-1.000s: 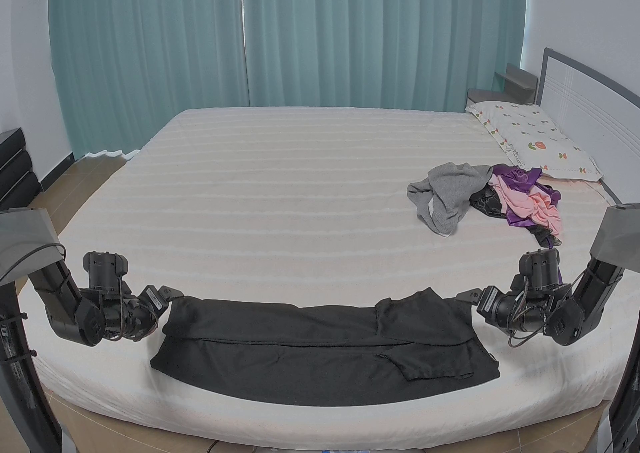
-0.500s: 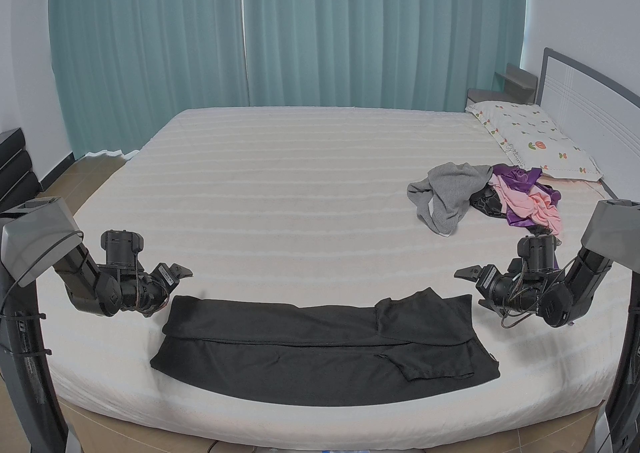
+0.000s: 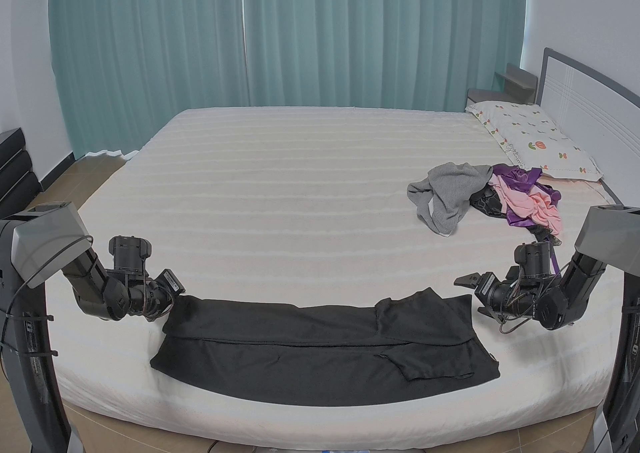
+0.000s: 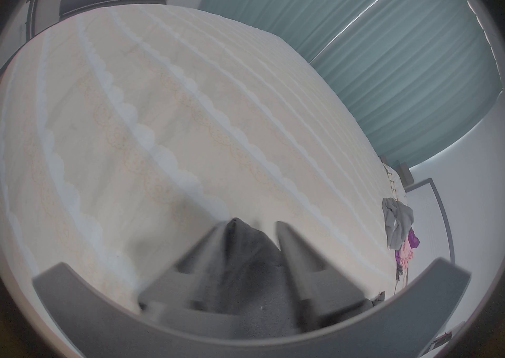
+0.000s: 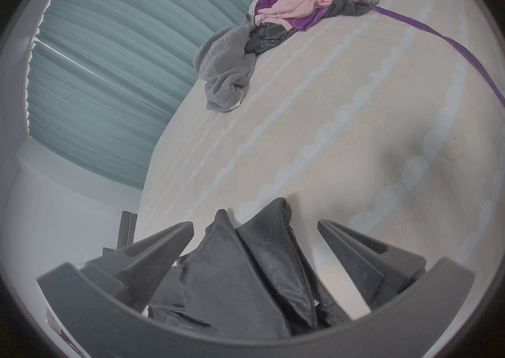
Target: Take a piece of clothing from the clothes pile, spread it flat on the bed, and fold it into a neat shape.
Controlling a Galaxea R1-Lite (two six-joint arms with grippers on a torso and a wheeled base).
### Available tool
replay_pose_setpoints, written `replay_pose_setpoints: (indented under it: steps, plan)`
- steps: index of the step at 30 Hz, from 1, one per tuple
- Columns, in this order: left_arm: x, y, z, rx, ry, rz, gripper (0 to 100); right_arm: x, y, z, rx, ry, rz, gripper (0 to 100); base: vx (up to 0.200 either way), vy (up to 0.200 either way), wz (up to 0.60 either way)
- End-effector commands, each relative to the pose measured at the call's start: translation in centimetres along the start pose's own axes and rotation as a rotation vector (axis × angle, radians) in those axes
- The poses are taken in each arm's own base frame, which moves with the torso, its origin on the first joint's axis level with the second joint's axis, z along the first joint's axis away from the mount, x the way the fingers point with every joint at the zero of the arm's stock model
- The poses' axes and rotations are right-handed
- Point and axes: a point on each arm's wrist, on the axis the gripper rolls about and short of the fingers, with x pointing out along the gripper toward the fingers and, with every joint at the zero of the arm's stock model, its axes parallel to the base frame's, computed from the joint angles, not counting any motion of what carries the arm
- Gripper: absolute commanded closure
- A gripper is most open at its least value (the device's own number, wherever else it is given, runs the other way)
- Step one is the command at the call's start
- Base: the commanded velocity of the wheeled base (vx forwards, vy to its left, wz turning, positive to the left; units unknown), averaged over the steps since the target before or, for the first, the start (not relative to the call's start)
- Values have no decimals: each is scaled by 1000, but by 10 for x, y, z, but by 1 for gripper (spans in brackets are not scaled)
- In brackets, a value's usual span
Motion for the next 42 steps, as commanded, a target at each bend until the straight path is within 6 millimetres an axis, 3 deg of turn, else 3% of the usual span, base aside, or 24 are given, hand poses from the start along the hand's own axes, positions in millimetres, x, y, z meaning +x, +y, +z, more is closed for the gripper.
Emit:
replay_pose_setpoints:
  steps: [1,9,10,21,42]
  plan:
    - [3,3,1,-11,-11,18,100,4,-1,-1,-1,3,-2,0,0,0,0]
    - [-1,8,4,-87,-27,33,100,19,1,0,-11,2,9,0,0,0,0]
    - [0,8,5,-88,-29,31,100,20,2,-1,-14,4,12,100,0,0,0]
    - [2,9,9,-120,-70,7,100,25,3,1,-19,-6,11,100,0,0,0]
    - [2,11,10,-131,-88,22,100,8,-10,17,21,-53,-12,100,0,0,0]
